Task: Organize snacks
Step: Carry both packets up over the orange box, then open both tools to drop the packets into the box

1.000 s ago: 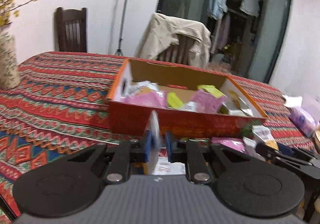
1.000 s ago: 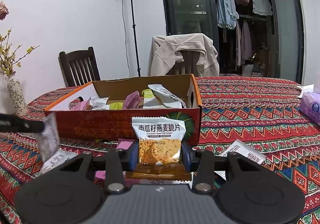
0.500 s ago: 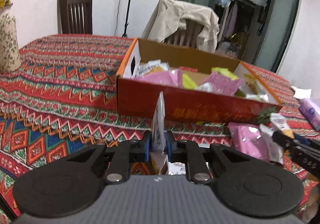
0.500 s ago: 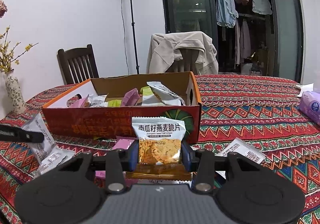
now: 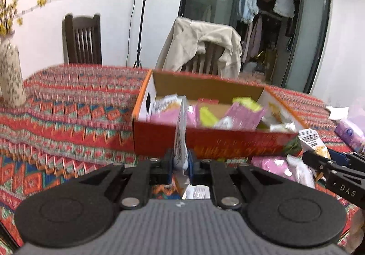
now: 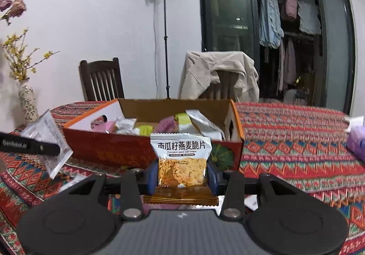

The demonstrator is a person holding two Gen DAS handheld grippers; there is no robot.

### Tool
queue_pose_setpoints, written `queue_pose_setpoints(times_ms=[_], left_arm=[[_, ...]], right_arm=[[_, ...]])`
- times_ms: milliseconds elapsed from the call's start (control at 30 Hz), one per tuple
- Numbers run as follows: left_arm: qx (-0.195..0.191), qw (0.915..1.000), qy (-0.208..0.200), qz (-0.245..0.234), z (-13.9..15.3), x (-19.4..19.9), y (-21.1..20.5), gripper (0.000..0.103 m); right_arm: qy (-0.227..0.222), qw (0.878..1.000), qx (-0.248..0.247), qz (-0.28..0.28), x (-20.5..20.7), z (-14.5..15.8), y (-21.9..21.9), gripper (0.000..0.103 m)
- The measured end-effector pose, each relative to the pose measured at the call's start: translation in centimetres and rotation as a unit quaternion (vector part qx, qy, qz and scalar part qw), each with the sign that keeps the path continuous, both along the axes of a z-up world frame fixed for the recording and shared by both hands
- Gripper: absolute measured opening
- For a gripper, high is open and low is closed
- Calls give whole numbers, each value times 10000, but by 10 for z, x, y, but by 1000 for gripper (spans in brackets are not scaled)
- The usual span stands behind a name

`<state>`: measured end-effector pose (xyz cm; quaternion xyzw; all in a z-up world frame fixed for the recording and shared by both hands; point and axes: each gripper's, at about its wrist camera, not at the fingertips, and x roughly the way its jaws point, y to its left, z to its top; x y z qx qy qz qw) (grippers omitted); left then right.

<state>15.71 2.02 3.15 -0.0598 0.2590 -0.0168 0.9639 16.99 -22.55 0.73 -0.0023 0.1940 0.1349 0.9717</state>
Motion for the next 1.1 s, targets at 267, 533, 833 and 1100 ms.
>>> queue_pose_setpoints(times_ms=[267, 533, 833, 1100], left_arm=[[151, 9982, -522, -241, 40, 25, -18, 13], [209, 9962, -831, -145, 58, 77, -36, 13], [73, 9960, -870, 194, 38, 117, -26, 13], [25, 9974, -706, 122, 16, 125, -17, 14]], right_arm=[[-214, 9997, -89, -49, 32, 46, 13, 42], [-220, 9991, 121, -353, 91, 59, 27, 42], [-367, 9976, 264, -524, 123, 35, 21, 42], [-114, 9990, 190, -389, 139, 14, 19, 43]])
